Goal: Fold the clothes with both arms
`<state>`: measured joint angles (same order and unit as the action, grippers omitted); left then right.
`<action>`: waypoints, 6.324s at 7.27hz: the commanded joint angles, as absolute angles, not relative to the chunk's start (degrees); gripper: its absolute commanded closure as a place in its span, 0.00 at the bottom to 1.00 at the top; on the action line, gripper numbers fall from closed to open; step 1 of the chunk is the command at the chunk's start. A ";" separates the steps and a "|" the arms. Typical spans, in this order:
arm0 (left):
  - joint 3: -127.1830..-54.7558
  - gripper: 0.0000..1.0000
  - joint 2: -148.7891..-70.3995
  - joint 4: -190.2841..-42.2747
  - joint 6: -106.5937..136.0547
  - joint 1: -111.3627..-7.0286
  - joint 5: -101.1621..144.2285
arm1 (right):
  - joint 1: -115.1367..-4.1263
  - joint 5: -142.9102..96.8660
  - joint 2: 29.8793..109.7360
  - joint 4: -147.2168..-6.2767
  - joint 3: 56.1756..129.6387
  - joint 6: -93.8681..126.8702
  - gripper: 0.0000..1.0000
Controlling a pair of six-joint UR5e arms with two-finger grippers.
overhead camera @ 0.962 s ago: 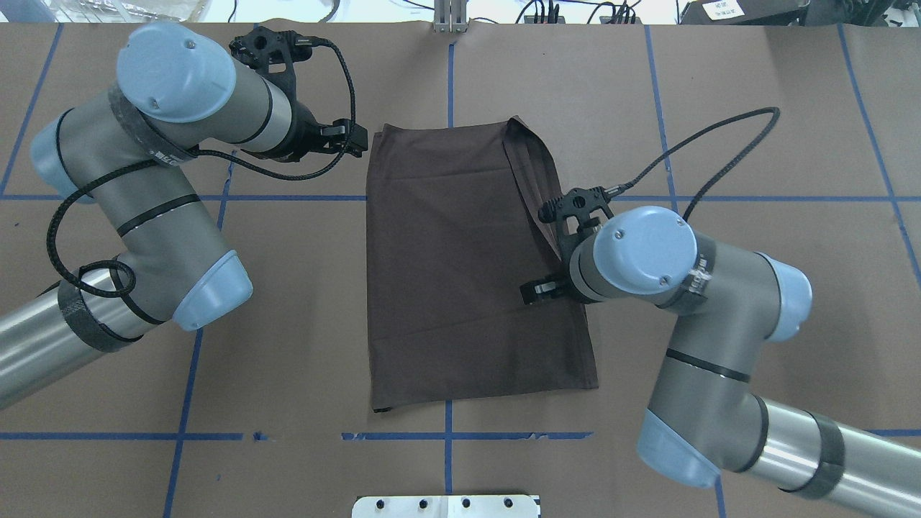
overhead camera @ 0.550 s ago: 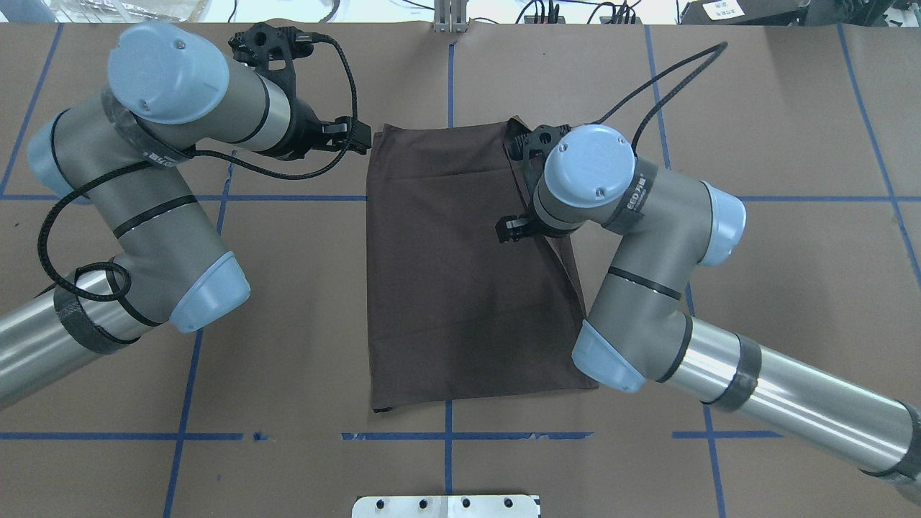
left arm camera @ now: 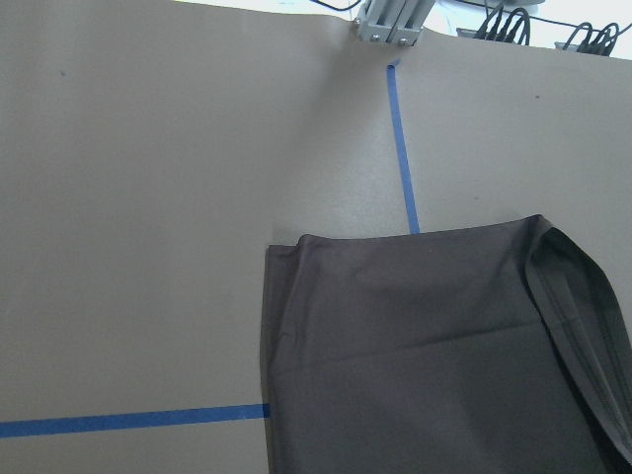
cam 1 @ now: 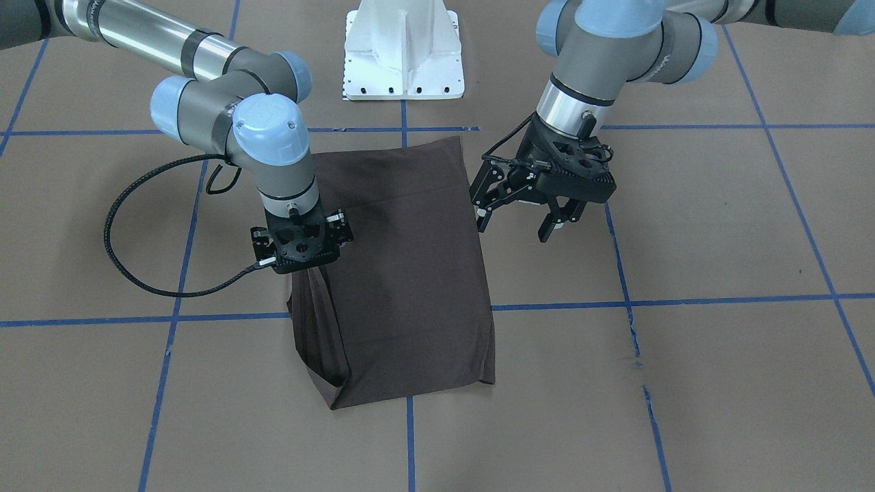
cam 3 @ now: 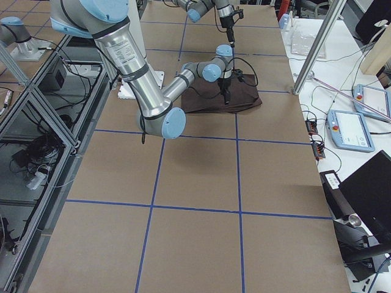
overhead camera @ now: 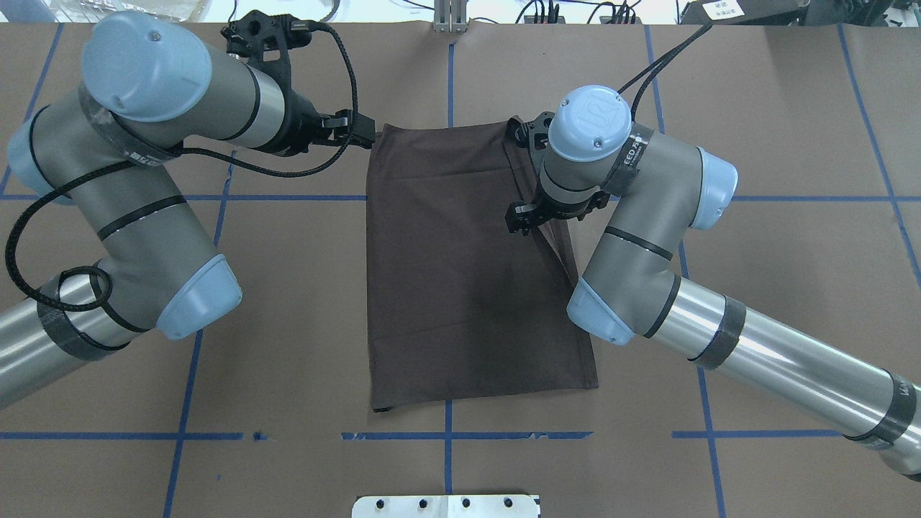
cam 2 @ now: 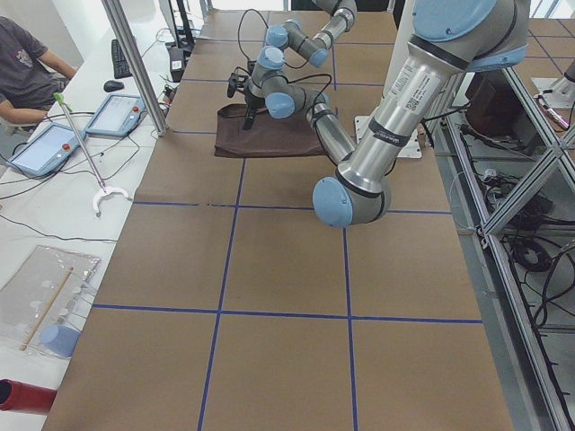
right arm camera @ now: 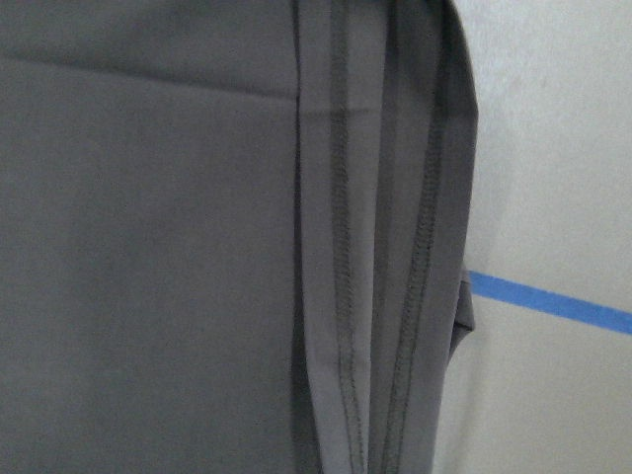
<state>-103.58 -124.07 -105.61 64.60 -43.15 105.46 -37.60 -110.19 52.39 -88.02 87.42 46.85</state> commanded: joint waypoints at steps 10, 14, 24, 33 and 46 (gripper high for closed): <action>-105.64 0.00 -124.10 -105.29 65.13 -43.24 105.56 | -36.74 -116.02 52.56 -97.56 83.94 45.53 0.00; -106.52 0.00 -123.93 -105.21 65.30 -43.24 105.56 | -39.89 -116.01 53.26 -99.57 84.20 42.12 0.00; -106.52 0.00 -123.84 -105.12 64.78 -43.42 105.64 | -45.00 -115.93 37.98 -83.36 64.02 39.55 0.00; -106.44 0.00 -123.93 -105.21 64.95 -43.51 107.93 | -46.66 -111.53 36.38 -78.22 54.05 38.33 0.00; -109.95 0.00 -116.63 -96.69 111.77 -16.55 96.70 | -42.12 -121.39 66.88 -92.11 109.67 57.98 0.00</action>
<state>-109.95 -116.52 -99.21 107.59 -21.05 100.17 -44.21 -122.14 64.69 -92.24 105.88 54.29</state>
